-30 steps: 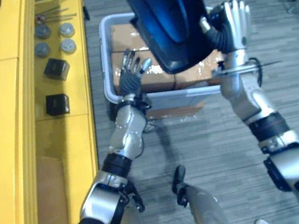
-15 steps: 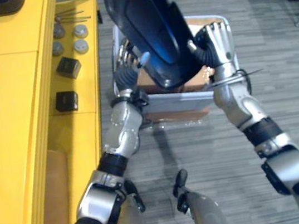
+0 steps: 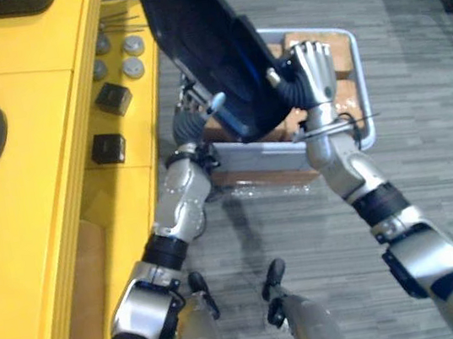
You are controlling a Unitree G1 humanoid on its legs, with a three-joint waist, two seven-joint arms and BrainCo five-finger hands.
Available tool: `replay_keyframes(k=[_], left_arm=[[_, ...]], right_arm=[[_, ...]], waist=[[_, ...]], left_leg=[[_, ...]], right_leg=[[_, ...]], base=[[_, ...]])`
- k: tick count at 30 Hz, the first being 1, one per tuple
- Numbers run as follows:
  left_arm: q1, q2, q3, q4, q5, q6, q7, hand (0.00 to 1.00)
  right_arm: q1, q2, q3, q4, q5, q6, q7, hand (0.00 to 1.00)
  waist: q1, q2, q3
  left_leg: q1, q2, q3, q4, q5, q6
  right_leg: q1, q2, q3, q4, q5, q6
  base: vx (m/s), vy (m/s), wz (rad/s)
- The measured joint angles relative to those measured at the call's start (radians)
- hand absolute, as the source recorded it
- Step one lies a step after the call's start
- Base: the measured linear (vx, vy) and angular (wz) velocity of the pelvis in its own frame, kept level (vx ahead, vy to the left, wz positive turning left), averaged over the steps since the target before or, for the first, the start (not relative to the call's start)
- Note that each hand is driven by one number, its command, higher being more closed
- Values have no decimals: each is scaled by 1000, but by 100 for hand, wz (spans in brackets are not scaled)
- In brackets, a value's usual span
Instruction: Walk over and take plastic housings, then place them on the shelf
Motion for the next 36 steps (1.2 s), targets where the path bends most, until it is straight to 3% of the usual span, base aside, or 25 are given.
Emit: replay_keyframes(k=[7,18,19,24,29,36], left_arm=[[69,-8,-23,23,-2,-2,30,0],[92,-35,-28,63,-12,-15,29,0],[92,-38,-28,68,-12,-15,29,100],[92,-40,-28,69,-23,-21,28,100],[92,-50,-19,70,-71,-117,-16,100],[134,-57,-24,70,-198,-172,-95,100]], right_arm=[[107,53,24,-54,1,-31,8,100],[181,75,58,-129,29,-57,7,100],[186,75,58,-129,29,-57,6,100],[197,81,53,-129,48,-58,5,100],[228,88,35,-152,98,-60,4,100],[303,101,43,-190,107,-108,-19,100]], waist=[[-1,-5,-86],[-1,-17,-126],[-2,-17,-130],[-2,-17,-133],[-2,-18,-133],[-6,-18,-170]], left_leg=[[3,1,5,-6,0,-1],[19,1,8,-20,-1,-2],[20,1,8,-20,-1,-2],[26,-3,8,-25,0,-3],[34,-4,8,-29,0,-3],[53,-8,15,-49,0,-4]], right_leg=[[2,4,5,-15,5,1],[17,8,5,-33,6,1],[18,8,5,-33,8,1],[20,7,6,-33,9,1],[26,6,7,-34,9,2],[39,7,10,-46,8,2]], base=[[26,79,-3],[13,80,-1],[49,91,-1],[48,94,0],[33,88,0],[27,84,-2]])
